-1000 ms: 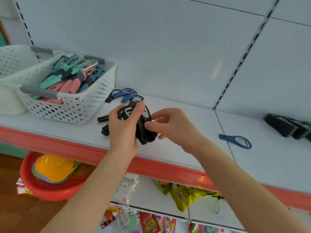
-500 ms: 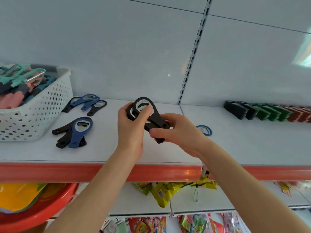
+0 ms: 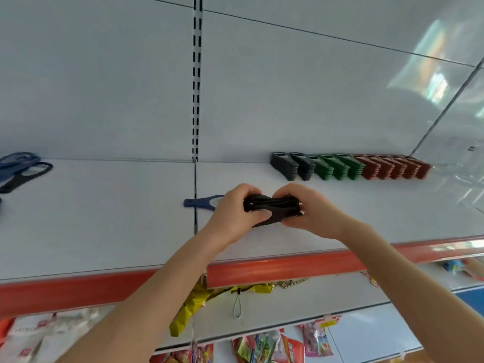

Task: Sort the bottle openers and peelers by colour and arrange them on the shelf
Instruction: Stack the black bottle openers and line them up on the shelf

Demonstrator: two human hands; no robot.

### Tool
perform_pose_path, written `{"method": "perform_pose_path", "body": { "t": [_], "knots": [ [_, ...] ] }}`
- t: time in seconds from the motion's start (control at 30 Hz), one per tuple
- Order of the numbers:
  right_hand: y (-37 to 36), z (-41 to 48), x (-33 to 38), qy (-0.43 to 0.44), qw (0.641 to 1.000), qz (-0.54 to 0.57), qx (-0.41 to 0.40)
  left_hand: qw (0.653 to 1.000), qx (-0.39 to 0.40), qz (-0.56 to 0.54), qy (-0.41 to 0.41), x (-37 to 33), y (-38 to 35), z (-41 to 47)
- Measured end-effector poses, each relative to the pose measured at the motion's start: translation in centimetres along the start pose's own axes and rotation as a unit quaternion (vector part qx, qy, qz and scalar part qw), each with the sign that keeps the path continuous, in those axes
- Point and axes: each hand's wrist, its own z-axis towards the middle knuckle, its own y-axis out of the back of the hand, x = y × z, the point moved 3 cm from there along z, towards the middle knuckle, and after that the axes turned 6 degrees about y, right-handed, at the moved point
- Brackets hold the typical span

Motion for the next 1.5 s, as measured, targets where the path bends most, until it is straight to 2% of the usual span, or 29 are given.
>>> {"method": "perform_pose_path", "body": {
  "t": [0.1,0.23,0.4,0.57,0.7,0.87,1.03,1.17,1.27,1.4,1.5],
  "knots": [
    [-0.9,-0.7,-2.3,-0.015,0.999,0.044,-0.015,0.999,-0.01,0.041,0.0,0.1,-1.8,0.3],
    [-1.6,-1.4,-3.6,-0.086,0.984,0.152,-0.042,0.997,-0.048,0.065,0.008,0.3,-3.1,0.5],
    [-2.8,-1.1,-3.5,-0.104,0.979,0.171,-0.043,0.994,-0.057,0.088,0.039,0.2,-4.7,0.7],
    [-2.6,-0.9,-4.1,-0.104,0.962,0.222,-0.12,0.99,-0.089,0.112,0.004,-0.6,-4.7,1.0],
    [-2.7,-0.8,-4.7,-0.087,0.979,0.168,-0.072,0.985,-0.047,0.162,0.035,0.7,-4.9,1.0],
    [-2.2,-0.6,-4.9,-0.08,0.979,0.168,-0.087,0.985,-0.051,0.162,0.042,0.5,-5.3,0.9],
    [-2.3,-0.9,-5.3,-0.069,0.992,0.094,-0.039,0.973,-0.002,0.226,0.05,1.2,-5.0,1.1],
    [-1.5,-1.0,-5.4,-0.07,0.994,0.083,-0.01,0.956,0.005,0.294,-0.009,0.8,-3.7,1.0],
    [-0.8,-0.8,-5.4,-0.077,0.993,0.087,0.004,0.969,0.002,0.245,-0.024,-0.1,-2.7,1.1],
    [0.9,-0.2,-5.0,-0.11,0.974,0.194,0.036,0.982,-0.074,0.17,-0.029,-1.0,-1.0,1.7],
    [1.6,0.2,-4.6,-0.113,0.972,0.195,0.063,0.987,-0.053,0.153,0.007,-1.0,-0.6,2.5]
  ]
}}
